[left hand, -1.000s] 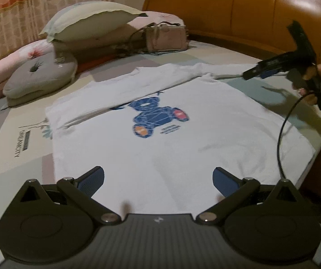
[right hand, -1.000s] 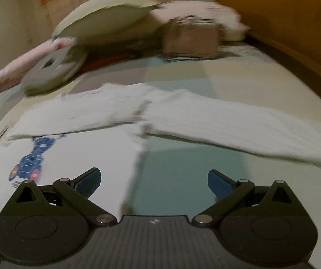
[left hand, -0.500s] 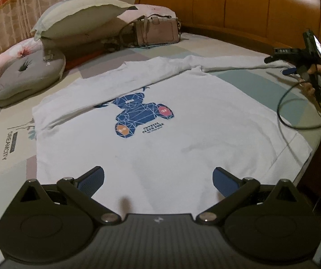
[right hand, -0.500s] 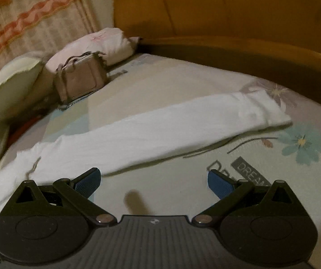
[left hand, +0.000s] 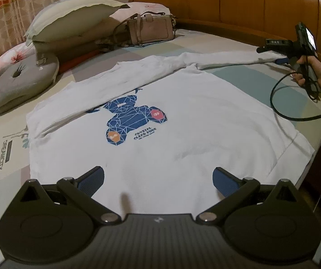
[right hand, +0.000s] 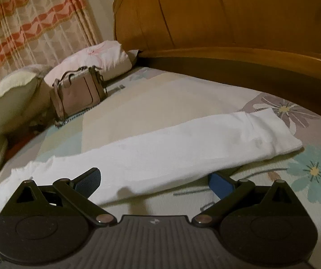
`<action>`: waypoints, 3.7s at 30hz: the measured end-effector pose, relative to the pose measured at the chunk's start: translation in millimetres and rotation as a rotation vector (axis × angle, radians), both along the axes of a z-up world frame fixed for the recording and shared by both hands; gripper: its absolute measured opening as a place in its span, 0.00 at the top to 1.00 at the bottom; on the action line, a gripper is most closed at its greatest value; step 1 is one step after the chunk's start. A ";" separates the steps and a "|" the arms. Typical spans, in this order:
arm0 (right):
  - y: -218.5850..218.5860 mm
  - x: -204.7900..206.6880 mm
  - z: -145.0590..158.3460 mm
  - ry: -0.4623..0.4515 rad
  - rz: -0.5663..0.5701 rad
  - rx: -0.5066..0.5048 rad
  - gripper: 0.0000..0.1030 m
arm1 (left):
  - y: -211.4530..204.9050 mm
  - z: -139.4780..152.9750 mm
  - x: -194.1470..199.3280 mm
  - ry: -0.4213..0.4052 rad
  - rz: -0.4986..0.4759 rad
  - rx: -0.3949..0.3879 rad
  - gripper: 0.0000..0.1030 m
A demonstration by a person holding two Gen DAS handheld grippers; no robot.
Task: Fold clothes
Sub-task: 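Lower the right gripper to the unfolded sleeve's cuff, then close the right gripper on the white sleeve cuff, then lift the cuff with the right gripper and fold the sleeve over the body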
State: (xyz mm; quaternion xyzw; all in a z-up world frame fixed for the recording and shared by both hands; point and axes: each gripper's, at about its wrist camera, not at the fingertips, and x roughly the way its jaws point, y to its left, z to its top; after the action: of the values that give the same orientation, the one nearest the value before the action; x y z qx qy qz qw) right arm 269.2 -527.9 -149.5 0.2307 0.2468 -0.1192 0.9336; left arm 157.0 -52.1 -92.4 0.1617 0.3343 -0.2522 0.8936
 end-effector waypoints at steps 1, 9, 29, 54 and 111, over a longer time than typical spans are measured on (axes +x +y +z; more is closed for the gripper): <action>-2.2 2.0 -0.1 -0.005 -0.003 0.008 0.00 | -1.5 0.3 0.4 -0.001 -0.003 0.002 0.01; -14.9 28.7 -2.9 -0.025 -0.030 0.038 0.00 | -11.6 0.0 4.5 0.003 -0.021 0.019 0.01; -8.5 46.4 -5.5 -0.040 -0.041 0.055 0.00 | -17.0 -2.0 16.5 -0.002 -0.024 0.004 0.01; 83.5 78.6 81.0 -0.136 0.155 0.002 0.00 | 34.8 9.4 9.0 0.031 -0.134 -0.003 0.01; 431.1 188.0 100.2 -0.128 0.654 -0.117 0.00 | 88.1 1.9 -20.6 0.193 -0.216 0.022 0.01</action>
State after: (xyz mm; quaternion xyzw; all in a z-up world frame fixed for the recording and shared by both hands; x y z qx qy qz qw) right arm 457.2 -96.8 -49.4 0.0922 0.2415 0.1875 0.9476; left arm 136.4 36.0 -90.5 0.1817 0.4020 -0.3577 0.8231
